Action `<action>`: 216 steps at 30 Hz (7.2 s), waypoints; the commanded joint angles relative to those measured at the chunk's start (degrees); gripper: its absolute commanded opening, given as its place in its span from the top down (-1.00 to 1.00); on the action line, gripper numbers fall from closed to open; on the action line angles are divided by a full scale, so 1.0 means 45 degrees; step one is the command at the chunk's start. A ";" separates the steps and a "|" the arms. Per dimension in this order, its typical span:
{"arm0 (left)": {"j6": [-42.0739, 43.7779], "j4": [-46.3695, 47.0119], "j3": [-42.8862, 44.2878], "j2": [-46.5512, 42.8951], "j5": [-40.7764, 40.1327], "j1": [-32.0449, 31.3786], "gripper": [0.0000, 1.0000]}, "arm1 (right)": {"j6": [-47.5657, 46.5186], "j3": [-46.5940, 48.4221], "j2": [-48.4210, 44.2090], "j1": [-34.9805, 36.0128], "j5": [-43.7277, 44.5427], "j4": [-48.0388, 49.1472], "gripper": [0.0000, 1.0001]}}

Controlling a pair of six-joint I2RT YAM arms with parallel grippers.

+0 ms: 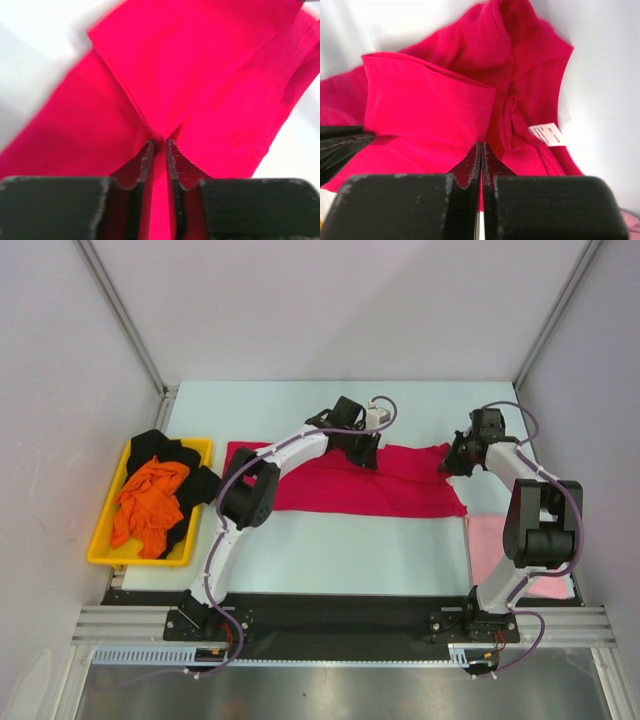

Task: Fold and stack the t-shirts
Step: Fold the tshirt

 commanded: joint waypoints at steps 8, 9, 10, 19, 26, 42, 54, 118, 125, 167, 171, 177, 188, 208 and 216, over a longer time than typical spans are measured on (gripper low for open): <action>0.0767 -0.0321 0.0839 -0.0217 0.0427 -0.0060 -0.01 | 0.0418 -0.0838 -0.0337 0.0170 -0.0541 -0.0011 1.00; 0.0709 -0.0243 0.0839 -0.0217 0.0466 -0.0060 -0.01 | 0.0399 -0.0857 -0.0298 0.0150 -0.0521 -0.0011 1.00; 0.0670 -0.0068 0.0878 -0.0217 0.0505 -0.0060 -0.01 | 0.0379 -0.0838 -0.0259 0.0131 -0.0521 -0.0050 1.00; 0.0064 -0.0906 0.2382 0.1285 -0.0002 -0.0157 -0.06 | 0.0203 0.0255 0.0366 -0.0280 -0.0501 -0.0089 1.00; 0.0045 -0.0692 0.2363 0.1267 -0.0101 -0.0216 0.64 | 0.0301 0.0353 0.0620 -0.0280 -0.0619 0.0087 1.00; 0.0298 0.0110 -0.0369 -0.0901 0.1911 0.0233 0.99 | -0.0285 0.0784 0.0269 -0.0553 -0.0111 -0.1066 1.00; 0.0337 -0.0573 0.0055 -0.0218 0.1775 0.0331 0.55 | -0.0012 0.0568 0.0971 -0.0241 -0.0248 -0.0577 1.00; 0.7899 -0.6123 -1.1408 -0.7073 0.1011 0.1425 -0.10 | 0.4732 1.6254 1.2945 0.1634 0.0650 -0.0194 1.00; 0.7271 -0.5925 -1.1211 -0.7151 0.2380 -0.0253 -0.20 | 0.6237 1.7052 1.3803 0.1771 0.1020 0.1433 1.00; 0.6451 -0.6746 -1.1955 -0.7211 0.1618 -0.0918 -0.28 | 0.5416 1.3318 1.1790 0.1654 -0.0539 0.0926 0.94; 0.5848 -0.5112 -1.1117 -0.7073 0.1833 -0.1134 -0.32 | 0.6179 1.6280 1.3177 0.1849 -0.0736 0.1043 1.00; 0.4985 -0.4108 -1.0509 -0.6818 0.2186 -0.1739 -0.44 | 0.5712 1.7075 1.2889 0.1889 0.0396 0.0750 0.31; 0.8359 -0.8149 -1.0801 -1.1112 -0.0176 -0.0744 -0.58 | 0.2411 1.0405 0.5570 0.0989 0.2331 -0.0677 -0.22; 1.4574 -0.1726 -1.9257 -2.1681 0.0542 -0.0587 -0.86 | 0.5690 -0.7575 -0.6723 0.7687 -0.1794 0.0790 -0.05; 1.4380 -0.1628 -1.9024 -2.0804 0.0407 -0.0607 -0.78 | 0.6748 -0.8884 -0.4791 0.8080 -0.3841 0.3368 0.43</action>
